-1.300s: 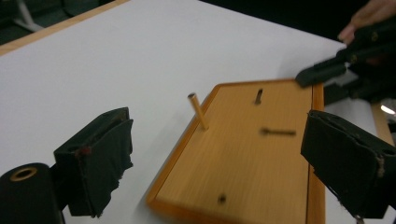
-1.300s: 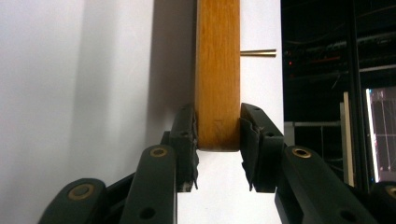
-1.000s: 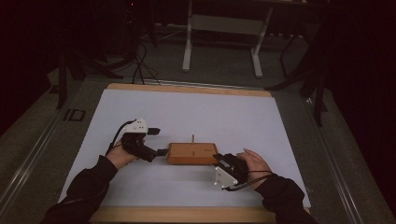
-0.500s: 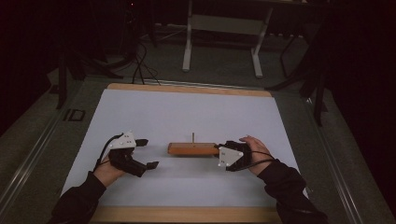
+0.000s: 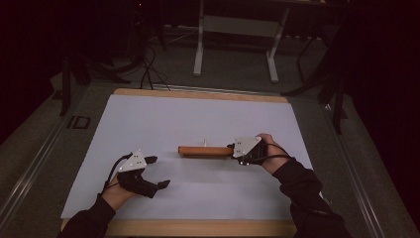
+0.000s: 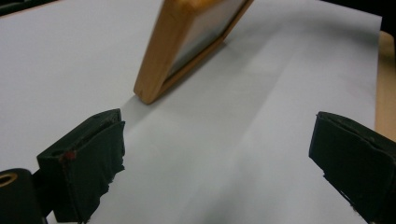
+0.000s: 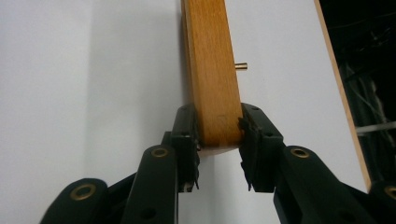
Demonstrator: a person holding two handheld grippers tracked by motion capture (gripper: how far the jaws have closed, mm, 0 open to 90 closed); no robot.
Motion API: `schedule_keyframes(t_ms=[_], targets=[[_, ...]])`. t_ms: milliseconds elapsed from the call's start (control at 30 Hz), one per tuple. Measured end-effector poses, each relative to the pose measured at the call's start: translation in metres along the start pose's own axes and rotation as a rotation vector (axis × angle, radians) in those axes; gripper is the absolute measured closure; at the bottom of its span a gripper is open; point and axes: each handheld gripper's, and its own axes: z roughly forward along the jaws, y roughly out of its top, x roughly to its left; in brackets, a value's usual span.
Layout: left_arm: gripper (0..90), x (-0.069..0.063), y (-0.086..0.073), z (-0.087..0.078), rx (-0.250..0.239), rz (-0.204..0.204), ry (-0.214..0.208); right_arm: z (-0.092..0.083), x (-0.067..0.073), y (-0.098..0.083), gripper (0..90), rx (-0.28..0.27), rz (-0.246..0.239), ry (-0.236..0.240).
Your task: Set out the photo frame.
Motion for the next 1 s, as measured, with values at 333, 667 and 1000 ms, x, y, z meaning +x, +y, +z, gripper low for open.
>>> schedule_keyframes(t_ms=[333, 667, 1000], targets=[[3.9, 0.002, -0.004, 0.003, -0.02, -0.023, 0.019, 0.004, -0.027, 0.001, 68.3, 0.014, 0.095, 0.073], [3.9, 0.003, -0.008, 0.005, -0.016, -0.031, 0.028, 0.012, -0.05, 0.001, 66.9, 0.028, 0.214, 0.116], [3.9, 0.003, -0.009, 0.006, -0.028, -0.018, 0.04, 0.021, -0.067, -0.002, 65.2, 0.026, 0.279, 0.124]])
